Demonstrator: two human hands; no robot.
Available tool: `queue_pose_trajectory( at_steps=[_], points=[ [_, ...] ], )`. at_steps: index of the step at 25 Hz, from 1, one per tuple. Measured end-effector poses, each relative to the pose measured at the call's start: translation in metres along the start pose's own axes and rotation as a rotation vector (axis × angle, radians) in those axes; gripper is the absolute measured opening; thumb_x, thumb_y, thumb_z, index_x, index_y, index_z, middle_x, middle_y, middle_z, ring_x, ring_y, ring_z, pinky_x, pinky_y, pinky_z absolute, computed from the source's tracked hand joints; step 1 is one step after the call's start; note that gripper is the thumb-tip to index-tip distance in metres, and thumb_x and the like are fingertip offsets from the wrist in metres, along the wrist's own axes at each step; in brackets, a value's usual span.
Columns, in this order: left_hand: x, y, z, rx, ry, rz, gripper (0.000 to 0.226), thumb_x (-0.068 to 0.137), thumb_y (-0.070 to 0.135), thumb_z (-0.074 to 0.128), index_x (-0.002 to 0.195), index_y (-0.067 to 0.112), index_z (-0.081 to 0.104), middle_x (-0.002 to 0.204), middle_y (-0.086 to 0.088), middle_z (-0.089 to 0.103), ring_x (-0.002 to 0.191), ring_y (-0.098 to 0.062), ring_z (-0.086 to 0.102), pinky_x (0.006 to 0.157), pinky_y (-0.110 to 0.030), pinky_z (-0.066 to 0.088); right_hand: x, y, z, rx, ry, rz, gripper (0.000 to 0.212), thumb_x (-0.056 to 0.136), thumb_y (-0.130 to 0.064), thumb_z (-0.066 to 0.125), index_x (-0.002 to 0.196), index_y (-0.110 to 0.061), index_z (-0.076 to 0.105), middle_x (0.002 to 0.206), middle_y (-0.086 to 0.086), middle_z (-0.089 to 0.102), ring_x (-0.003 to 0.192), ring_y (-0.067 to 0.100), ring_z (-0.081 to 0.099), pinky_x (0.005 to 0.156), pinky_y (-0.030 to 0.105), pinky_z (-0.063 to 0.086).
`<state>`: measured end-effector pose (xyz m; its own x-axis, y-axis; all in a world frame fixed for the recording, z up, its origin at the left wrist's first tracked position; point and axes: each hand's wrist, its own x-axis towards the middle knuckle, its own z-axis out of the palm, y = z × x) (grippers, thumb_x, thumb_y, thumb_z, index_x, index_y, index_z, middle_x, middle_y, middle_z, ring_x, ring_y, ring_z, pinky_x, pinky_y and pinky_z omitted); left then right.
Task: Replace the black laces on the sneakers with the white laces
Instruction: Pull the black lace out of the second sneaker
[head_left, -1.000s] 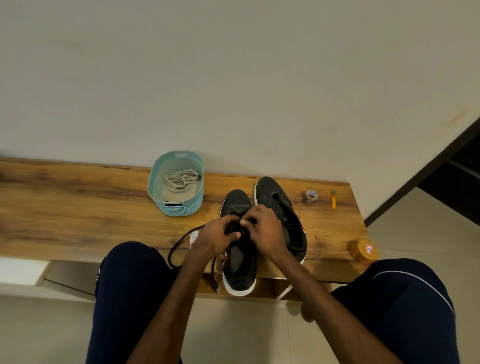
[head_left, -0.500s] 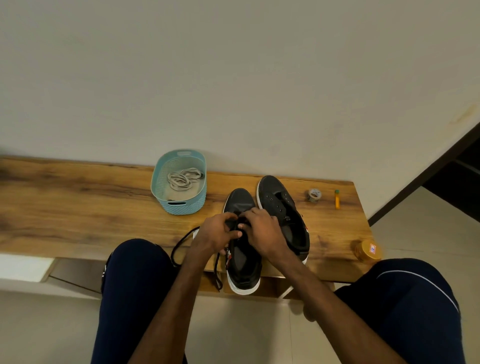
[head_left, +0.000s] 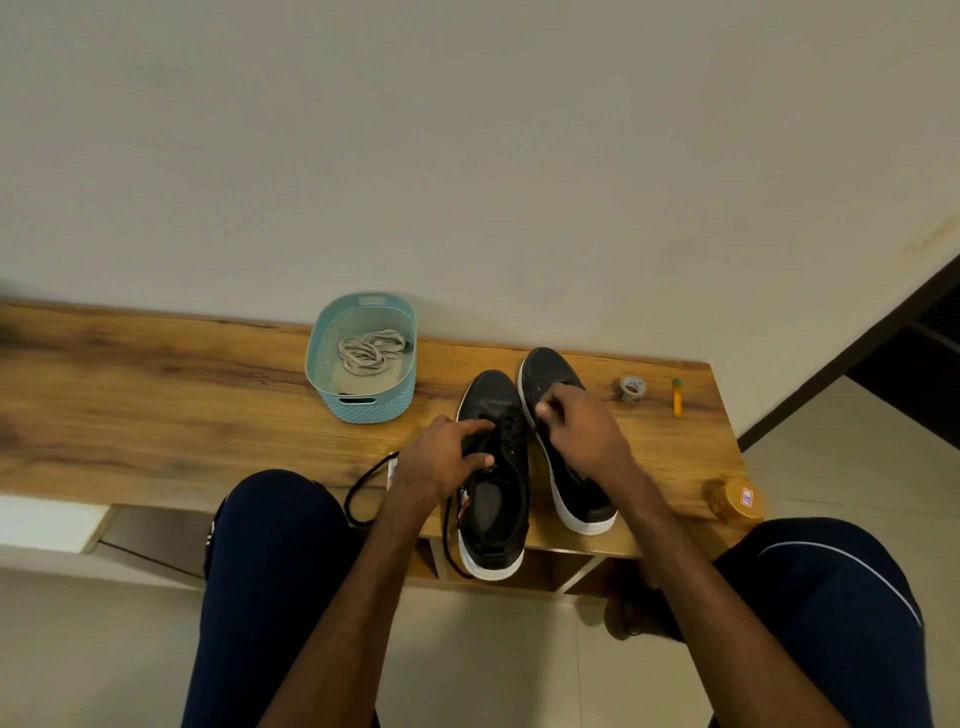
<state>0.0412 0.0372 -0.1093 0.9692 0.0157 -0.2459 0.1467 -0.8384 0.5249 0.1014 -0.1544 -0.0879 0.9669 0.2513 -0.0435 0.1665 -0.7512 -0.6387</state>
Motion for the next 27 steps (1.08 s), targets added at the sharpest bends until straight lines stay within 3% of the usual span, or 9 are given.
queue_pose_trajectory(
  at_steps=[6, 10, 12, 15, 16, 17, 20, 23, 27],
  points=[
    [0.003, 0.001, 0.003, -0.003, 0.010, 0.009, 0.056, 0.092, 0.042, 0.063, 0.144, 0.039, 0.043, 0.131, -0.004, 0.051, 0.118, -0.019, 0.052, 0.081, -0.027, 0.039, -0.007, -0.014, 0.040, -0.356, -0.147, -0.172, 0.026, 0.101, -0.035, 0.050, 0.117, -0.018, 0.062, 0.115, 0.001, 0.061, 0.110, 0.021, 0.051, 0.096, 0.044, 0.039],
    [0.004, 0.000, 0.006, 0.033, 0.010, 0.012, 0.055, 0.093, 0.043, 0.061, 0.144, 0.041, 0.042, 0.131, -0.004, 0.053, 0.118, -0.021, 0.053, 0.085, -0.031, 0.045, -0.009, -0.014, 0.045, -0.510, -0.132, -0.161, 0.018, 0.096, -0.020, 0.055, 0.114, -0.019, 0.059, 0.118, 0.000, 0.059, 0.115, 0.021, 0.046, 0.101, 0.044, 0.034],
    [0.004, 0.003, 0.007, 0.069, 0.017, 0.005, 0.052, 0.094, 0.042, 0.059, 0.144, 0.043, 0.042, 0.130, -0.003, 0.053, 0.117, -0.021, 0.054, 0.086, -0.034, 0.047, -0.009, -0.011, 0.040, -0.370, -0.097, -0.123, 0.016, 0.092, -0.011, 0.055, 0.104, -0.021, 0.057, 0.112, -0.001, 0.058, 0.112, 0.019, 0.047, 0.099, 0.043, 0.037],
    [0.003, 0.003, 0.005, 0.063, 0.046, -0.010, 0.051, 0.095, 0.039, 0.059, 0.142, 0.045, 0.043, 0.127, -0.001, 0.057, 0.114, -0.019, 0.056, 0.083, -0.035, 0.048, -0.003, -0.007, 0.017, 0.242, 0.002, -0.008, 0.010, 0.100, -0.012, 0.051, 0.097, -0.017, 0.059, 0.097, -0.001, 0.062, 0.094, 0.014, 0.056, 0.082, 0.033, 0.045],
    [0.003, 0.002, 0.004, 0.044, 0.048, -0.014, 0.050, 0.095, 0.038, 0.060, 0.142, 0.044, 0.044, 0.125, 0.000, 0.059, 0.112, -0.018, 0.057, 0.083, -0.035, 0.049, 0.000, -0.003, 0.007, 0.292, 0.028, 0.004, 0.011, 0.101, -0.013, 0.051, 0.098, -0.015, 0.061, 0.096, 0.000, 0.063, 0.090, 0.014, 0.057, 0.079, 0.032, 0.046],
    [0.003, 0.002, 0.003, 0.028, 0.041, -0.015, 0.050, 0.095, 0.037, 0.060, 0.142, 0.044, 0.044, 0.122, 0.001, 0.062, 0.109, -0.017, 0.059, 0.082, -0.035, 0.050, 0.003, 0.004, -0.004, 0.233, 0.021, 0.018, 0.010, 0.100, -0.013, 0.052, 0.098, -0.014, 0.062, 0.098, 0.001, 0.064, 0.090, 0.015, 0.058, 0.079, 0.032, 0.046],
    [0.003, 0.003, 0.004, -0.017, 0.008, -0.026, 0.049, 0.095, 0.036, 0.059, 0.142, 0.041, 0.044, 0.110, 0.001, 0.067, 0.099, -0.016, 0.062, 0.081, -0.036, 0.053, 0.006, 0.020, -0.019, -0.412, -0.115, 0.044, 0.011, 0.094, -0.011, 0.059, 0.098, -0.019, 0.065, 0.107, 0.002, 0.064, 0.094, 0.020, 0.059, 0.077, 0.033, 0.046],
    [0.003, 0.003, 0.003, -0.039, -0.008, -0.022, 0.050, 0.096, 0.035, 0.059, 0.143, 0.039, 0.044, 0.111, 0.000, 0.067, 0.099, -0.016, 0.062, 0.081, -0.034, 0.052, 0.002, 0.003, 0.002, -0.363, -0.017, -0.101, 0.016, 0.099, -0.024, 0.056, 0.111, -0.019, 0.065, 0.114, 0.000, 0.061, 0.108, 0.021, 0.054, 0.089, 0.040, 0.046],
    [0.002, 0.004, 0.006, -0.039, -0.006, -0.010, 0.050, 0.096, 0.037, 0.057, 0.144, 0.038, 0.043, 0.118, -0.002, 0.066, 0.105, -0.019, 0.061, 0.085, -0.037, 0.052, -0.007, -0.012, 0.047, -0.425, -0.130, -0.205, 0.024, 0.101, -0.034, 0.050, 0.116, -0.019, 0.060, 0.117, 0.000, 0.057, 0.114, 0.021, 0.049, 0.098, 0.043, 0.039]
  ],
)
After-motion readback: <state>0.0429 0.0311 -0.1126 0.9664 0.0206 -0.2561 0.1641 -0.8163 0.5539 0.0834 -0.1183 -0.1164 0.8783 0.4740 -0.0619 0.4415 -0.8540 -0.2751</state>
